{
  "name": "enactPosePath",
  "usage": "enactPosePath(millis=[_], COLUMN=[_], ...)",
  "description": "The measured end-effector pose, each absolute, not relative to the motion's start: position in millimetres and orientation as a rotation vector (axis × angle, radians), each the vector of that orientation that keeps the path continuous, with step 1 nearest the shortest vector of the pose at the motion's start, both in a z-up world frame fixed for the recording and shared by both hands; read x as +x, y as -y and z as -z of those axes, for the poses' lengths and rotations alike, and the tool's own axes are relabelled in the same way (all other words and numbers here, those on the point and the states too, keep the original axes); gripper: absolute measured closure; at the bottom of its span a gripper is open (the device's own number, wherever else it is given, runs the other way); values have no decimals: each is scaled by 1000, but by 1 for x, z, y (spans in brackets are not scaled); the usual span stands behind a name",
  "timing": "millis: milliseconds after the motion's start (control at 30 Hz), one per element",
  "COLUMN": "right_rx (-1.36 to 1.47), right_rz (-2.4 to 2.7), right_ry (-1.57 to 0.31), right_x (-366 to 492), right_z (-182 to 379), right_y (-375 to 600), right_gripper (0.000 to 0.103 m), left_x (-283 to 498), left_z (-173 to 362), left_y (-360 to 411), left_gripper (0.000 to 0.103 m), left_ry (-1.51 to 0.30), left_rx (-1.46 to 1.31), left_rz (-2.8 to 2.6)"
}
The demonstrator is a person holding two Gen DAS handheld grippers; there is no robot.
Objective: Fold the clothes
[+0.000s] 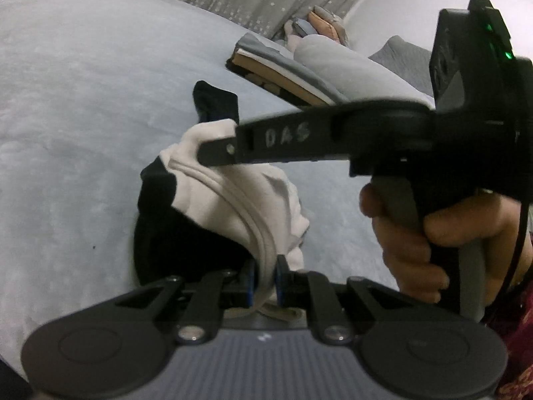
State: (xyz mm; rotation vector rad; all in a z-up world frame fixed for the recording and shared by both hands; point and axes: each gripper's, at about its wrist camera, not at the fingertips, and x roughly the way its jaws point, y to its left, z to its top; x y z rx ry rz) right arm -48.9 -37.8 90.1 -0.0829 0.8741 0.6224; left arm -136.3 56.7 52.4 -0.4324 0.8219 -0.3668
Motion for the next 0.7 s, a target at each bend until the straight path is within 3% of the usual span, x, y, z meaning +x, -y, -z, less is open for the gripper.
enactPosePath(millis=[67, 400, 533, 700], right_rx=[-113, 18, 73, 162], right_rz=[-610, -461, -385, -278], right_ry=[-861, -763, -762, -783], right_x=[-51, -53, -55, -58], right_z=[-89, -114, -112, -99], right_y=[39, 103, 144, 197], right_gripper=[90, 94, 94, 94], left_x=[-136, -136, -133, -134], left_z=[-53, -62, -66, -67], left_y=[-56, -75, -82, -84], left_gripper=[91, 87, 69, 64], left_ry=[-818, -772, -751, -750], left_rx=[-432, -470, -505, -521], left_rz=[373, 407, 458, 494])
